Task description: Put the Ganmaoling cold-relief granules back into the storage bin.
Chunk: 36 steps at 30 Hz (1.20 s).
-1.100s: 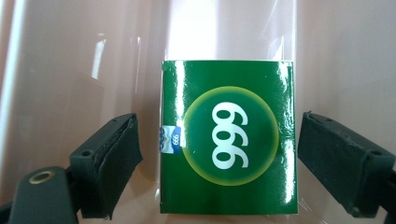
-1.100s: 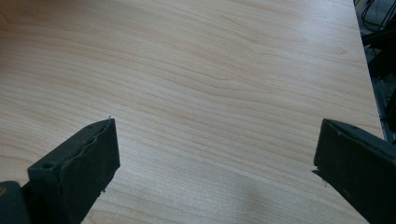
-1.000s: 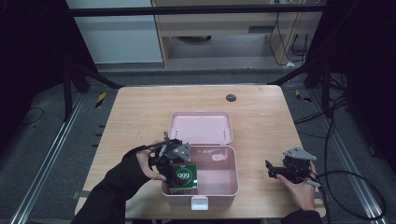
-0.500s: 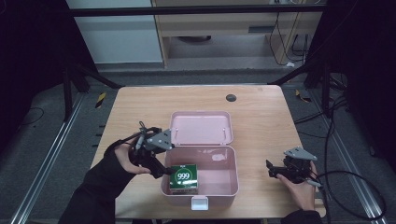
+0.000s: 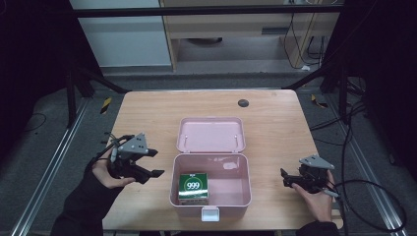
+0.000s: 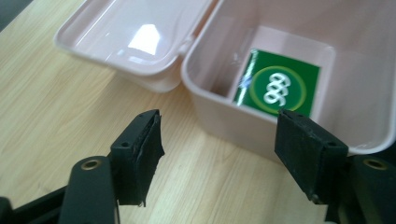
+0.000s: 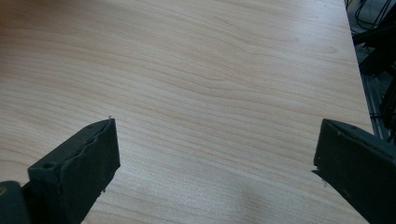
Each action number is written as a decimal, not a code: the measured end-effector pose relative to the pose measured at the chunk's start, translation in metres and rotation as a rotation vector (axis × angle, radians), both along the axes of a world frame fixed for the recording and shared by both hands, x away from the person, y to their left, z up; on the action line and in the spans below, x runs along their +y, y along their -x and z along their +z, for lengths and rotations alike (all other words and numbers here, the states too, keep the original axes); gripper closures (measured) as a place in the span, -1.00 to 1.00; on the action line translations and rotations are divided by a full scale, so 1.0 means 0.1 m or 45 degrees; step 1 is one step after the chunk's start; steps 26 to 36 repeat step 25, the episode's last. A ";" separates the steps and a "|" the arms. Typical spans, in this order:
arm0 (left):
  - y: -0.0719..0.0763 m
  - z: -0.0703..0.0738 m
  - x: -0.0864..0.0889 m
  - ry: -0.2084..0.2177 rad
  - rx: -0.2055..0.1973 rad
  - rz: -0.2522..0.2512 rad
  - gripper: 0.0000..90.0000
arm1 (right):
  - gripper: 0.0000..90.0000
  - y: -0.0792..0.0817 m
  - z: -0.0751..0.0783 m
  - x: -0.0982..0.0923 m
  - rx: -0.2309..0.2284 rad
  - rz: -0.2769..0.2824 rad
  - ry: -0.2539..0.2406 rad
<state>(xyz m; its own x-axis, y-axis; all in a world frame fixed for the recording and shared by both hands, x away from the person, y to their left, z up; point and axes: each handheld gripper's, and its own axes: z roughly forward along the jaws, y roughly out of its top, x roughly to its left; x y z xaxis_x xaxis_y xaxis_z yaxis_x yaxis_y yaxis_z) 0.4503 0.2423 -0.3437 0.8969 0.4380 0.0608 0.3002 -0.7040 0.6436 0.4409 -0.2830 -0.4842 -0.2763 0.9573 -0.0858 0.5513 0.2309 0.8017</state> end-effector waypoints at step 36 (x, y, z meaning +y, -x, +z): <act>-0.39 -1.14 0.58 0.115 0.030 0.726 -0.39 | -0.98 0.02 -0.04 -0.01 0.022 -0.016 0.036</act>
